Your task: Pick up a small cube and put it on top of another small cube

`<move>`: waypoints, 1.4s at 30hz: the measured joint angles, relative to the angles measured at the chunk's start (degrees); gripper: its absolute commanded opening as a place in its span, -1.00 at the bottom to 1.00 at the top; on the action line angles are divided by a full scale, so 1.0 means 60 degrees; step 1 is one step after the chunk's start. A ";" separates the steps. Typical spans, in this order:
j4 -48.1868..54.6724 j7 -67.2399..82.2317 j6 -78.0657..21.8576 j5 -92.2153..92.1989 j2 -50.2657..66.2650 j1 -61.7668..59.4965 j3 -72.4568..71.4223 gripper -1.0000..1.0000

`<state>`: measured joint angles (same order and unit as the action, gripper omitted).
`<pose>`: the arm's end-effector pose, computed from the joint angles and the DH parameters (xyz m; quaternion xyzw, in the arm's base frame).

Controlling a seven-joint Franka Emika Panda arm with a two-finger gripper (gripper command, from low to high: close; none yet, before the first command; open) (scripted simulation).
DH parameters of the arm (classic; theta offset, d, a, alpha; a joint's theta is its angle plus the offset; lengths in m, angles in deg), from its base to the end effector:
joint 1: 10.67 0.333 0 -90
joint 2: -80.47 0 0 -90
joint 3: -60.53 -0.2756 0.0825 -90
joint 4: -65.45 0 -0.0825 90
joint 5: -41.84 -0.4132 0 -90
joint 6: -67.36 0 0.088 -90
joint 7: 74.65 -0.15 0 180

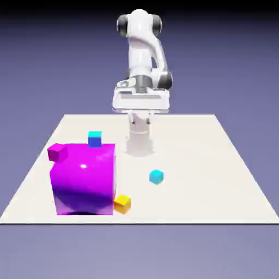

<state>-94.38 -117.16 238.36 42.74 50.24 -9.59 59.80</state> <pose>0.4684 0.0152 0.3585 -0.8795 0.3186 -0.3300 0.1266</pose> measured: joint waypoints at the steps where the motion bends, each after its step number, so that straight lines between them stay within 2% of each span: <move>1: 0.0162 -0.0008 -0.0415 0.0124 0.0335 0.0054 -0.0101 0.00; 28: 0.4525 -0.0217 -1.1598 0.3472 0.9368 0.1500 -0.2811 0.00; 32: 0.3813 -0.0595 -1.0354 0.4056 0.9979 0.1395 -0.2445 0.00; 33: 0.3697 -0.0656 -1.0153 0.4151 1.0078 0.1378 -0.2386 -1.00; 35: 0.3697 -0.0651 -1.0152 0.4135 1.0078 0.1378 -0.2386 -1.00; 39: 0.4595 -0.0212 -1.1392 0.3235 0.9360 0.1639 -0.2676 -1.00; 42: 0.5064 0.0115 -1.1697 0.2779 0.9024 0.1793 -0.1655 -1.00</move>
<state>-63.99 -116.47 168.18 59.42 104.38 1.17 49.87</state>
